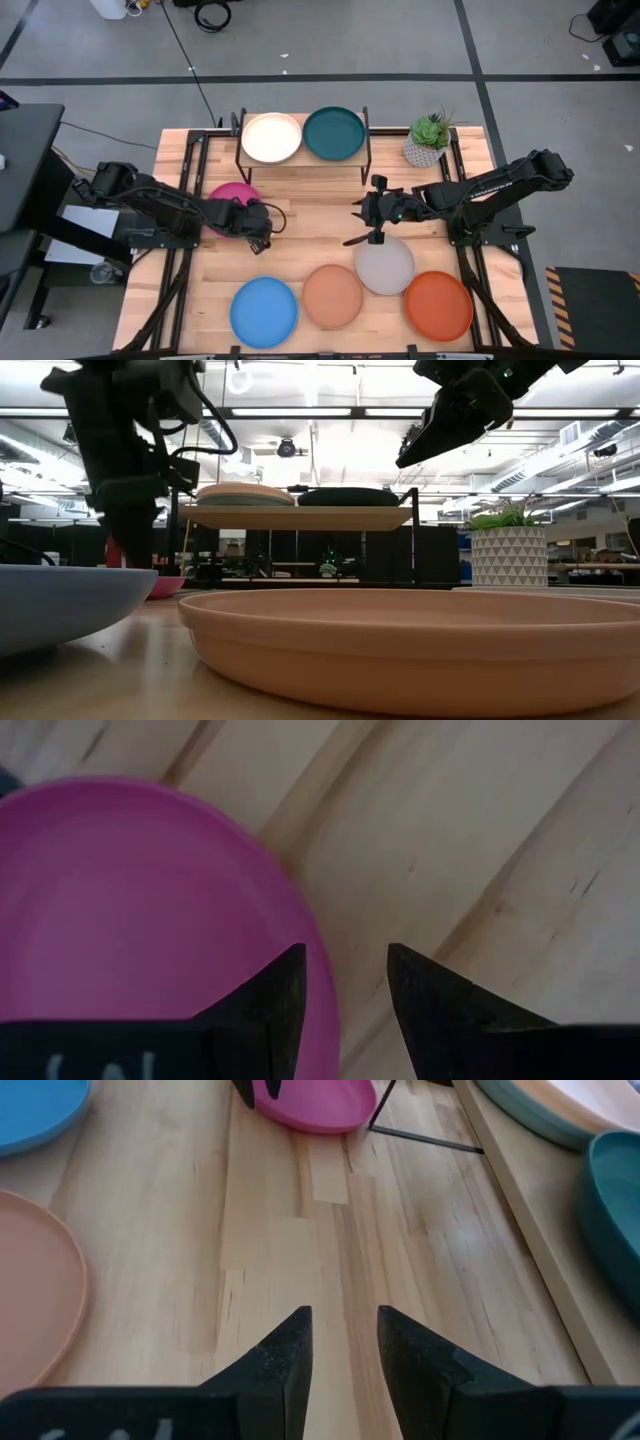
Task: Place and stack plates onto a shelf
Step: Stack the pink plate on top of the dark green plate on the shelf
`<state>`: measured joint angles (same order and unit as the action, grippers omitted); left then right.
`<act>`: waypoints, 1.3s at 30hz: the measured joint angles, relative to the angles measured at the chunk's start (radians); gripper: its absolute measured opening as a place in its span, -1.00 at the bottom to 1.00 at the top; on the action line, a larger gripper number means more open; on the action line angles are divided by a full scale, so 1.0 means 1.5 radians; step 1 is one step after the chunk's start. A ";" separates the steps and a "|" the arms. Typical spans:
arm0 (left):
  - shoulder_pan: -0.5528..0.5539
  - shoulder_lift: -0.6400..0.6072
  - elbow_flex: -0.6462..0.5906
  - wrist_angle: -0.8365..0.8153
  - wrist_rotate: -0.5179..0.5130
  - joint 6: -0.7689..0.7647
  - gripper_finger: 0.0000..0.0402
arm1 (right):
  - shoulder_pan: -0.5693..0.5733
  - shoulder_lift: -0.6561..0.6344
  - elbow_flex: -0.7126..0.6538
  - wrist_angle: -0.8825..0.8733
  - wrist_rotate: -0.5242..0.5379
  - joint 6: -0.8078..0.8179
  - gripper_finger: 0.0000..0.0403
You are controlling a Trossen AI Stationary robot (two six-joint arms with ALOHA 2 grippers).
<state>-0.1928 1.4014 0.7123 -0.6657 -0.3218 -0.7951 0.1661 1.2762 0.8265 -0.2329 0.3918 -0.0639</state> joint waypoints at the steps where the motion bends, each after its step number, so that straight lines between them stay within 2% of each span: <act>1: -0.001 0.000 -0.008 0.016 0.000 0.001 -0.25 | 0.000 0.000 0.000 0.000 0.000 0.000 -0.40; 9: -0.001 0.000 -0.057 0.032 -0.017 -0.002 -0.32 | 0.000 0.000 0.000 0.000 -0.001 0.000 -0.40; 11: -0.001 0.000 -0.056 0.038 -0.017 0.011 -0.42 | 0.000 0.000 0.000 0.000 -0.001 0.000 -0.40; 14: -0.001 0.000 -0.056 0.038 -0.006 0.023 -0.66 | 0.000 0.000 0.000 0.000 -0.001 0.005 -0.40; 17: -0.001 -0.006 -0.041 0.021 0.051 0.033 -0.91 | 0.000 0.000 0.000 0.000 -0.001 0.008 -0.40; 23: -0.001 -0.053 0.075 0.022 0.217 0.098 -0.92 | 0.000 0.000 0.000 -0.001 -0.001 0.008 -0.40; 26: -0.001 -0.077 0.169 0.018 0.245 0.172 -0.92 | 0.000 0.000 0.000 -0.007 -0.001 0.014 -0.40; 30: 0.003 -0.085 0.306 0.003 0.180 0.320 -0.93 | 0.002 0.000 0.000 -0.024 0.000 0.032 -0.40; 33: 0.010 -0.080 0.389 0.013 0.125 0.485 -0.93 | 0.006 0.000 0.000 -0.038 0.004 0.054 -0.40; 37: 0.042 -0.073 0.423 0.098 0.091 0.756 -0.93 | 0.015 0.000 0.000 -0.042 0.005 0.077 -0.40; 39: 0.076 -0.070 0.424 0.152 0.091 0.844 -0.93 | 0.024 0.000 0.000 -0.042 0.005 0.087 -0.40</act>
<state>-0.0784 1.2964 1.3483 -0.4380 -0.1849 0.4712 0.2028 1.2758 0.8261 -0.2957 0.3999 0.0670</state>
